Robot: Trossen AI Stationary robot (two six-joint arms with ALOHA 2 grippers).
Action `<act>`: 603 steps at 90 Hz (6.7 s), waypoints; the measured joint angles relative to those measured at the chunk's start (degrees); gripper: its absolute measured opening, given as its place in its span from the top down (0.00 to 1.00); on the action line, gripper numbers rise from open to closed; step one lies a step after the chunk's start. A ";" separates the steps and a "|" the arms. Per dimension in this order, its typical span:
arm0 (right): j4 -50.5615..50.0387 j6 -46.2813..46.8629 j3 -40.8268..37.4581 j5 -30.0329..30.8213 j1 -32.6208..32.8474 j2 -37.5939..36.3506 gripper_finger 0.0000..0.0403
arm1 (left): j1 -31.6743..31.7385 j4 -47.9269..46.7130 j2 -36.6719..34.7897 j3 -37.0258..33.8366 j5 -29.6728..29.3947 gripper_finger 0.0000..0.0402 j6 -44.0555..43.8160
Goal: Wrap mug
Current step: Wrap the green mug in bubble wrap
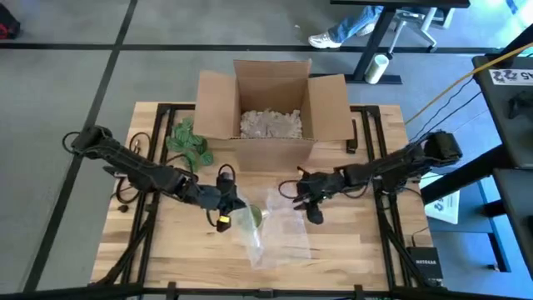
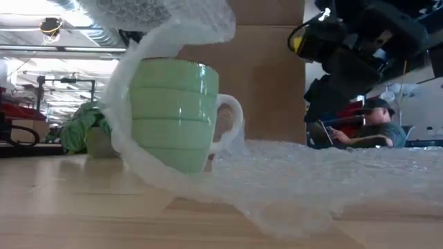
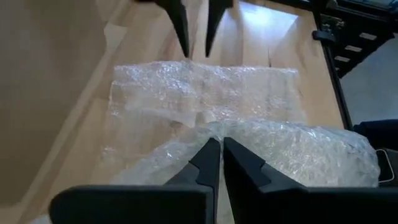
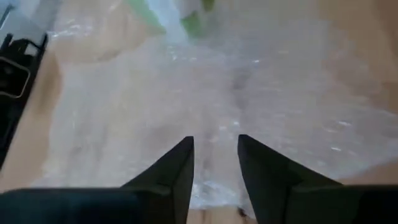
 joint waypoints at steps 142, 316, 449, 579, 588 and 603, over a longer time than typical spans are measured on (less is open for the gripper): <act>0.13 3.05 5.92 1.57 3.45 14.38 1.00 | 7.44 8.49 4.50 0.00 13.59 0.91 -1.94; -0.11 1.46 5.81 2.38 3.41 14.38 1.00 | 9.63 11.53 5.04 -0.02 10.65 0.63 -2.48; -11.25 7.76 5.81 21.35 6.59 -13.19 1.00 | 9.40 9.50 8.17 -0.02 12.65 0.63 -4.43; -12.78 12.55 5.81 35.62 18.40 -16.00 1.00 | 8.39 -15.00 8.12 17.59 18.39 0.65 0.53; -13.88 12.52 5.81 36.28 18.40 -15.78 1.00 | 6.75 -19.28 9.28 20.44 18.41 0.67 0.09; -15.22 12.52 5.81 38.10 18.40 -15.78 1.00 | 3.61 -25.60 13.80 26.07 18.40 0.67 0.75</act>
